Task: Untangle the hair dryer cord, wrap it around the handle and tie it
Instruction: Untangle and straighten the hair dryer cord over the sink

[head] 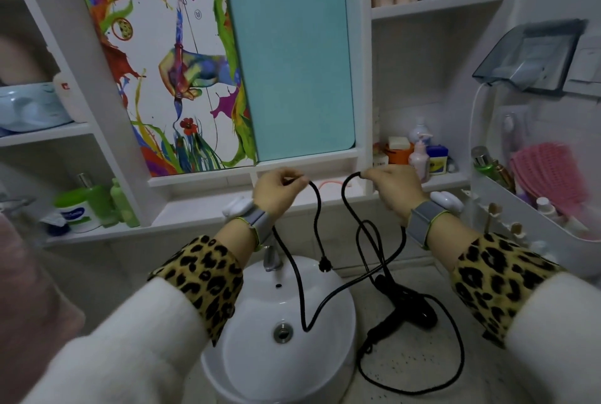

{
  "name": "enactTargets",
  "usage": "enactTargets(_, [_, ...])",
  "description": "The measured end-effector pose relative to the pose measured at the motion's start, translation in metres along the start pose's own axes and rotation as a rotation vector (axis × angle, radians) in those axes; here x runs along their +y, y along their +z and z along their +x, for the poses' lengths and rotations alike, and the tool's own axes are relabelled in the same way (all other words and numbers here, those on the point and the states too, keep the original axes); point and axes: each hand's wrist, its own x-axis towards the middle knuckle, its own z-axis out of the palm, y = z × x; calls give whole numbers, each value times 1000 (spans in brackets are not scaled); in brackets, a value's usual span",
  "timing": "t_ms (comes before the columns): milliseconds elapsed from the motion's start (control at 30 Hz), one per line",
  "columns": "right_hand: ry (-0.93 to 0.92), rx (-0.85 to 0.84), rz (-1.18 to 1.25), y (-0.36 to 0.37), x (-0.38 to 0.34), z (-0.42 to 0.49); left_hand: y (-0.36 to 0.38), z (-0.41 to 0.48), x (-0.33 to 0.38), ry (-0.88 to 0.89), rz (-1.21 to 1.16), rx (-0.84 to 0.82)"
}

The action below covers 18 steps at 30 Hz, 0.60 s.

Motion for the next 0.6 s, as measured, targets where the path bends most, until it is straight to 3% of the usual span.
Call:
enactTargets(100, [-86,-220,49,4,-15,-9,7,-1,3,-2,-47,-302])
enactTargets(167, [-180,-336,36,10,-23,-15,15,-5,6,77,28,-400])
enactTargets(267, [-291,-346,53,14,-27,-14,30,-8,13,84,11,-308])
enactTargets(500, [-286,-107,-248,-3,25,-17,12,-1,15,-268,-399,-130])
enactTargets(600, [-208,-302,-362,5,45,-32,5,0,17,-289,-463,-98])
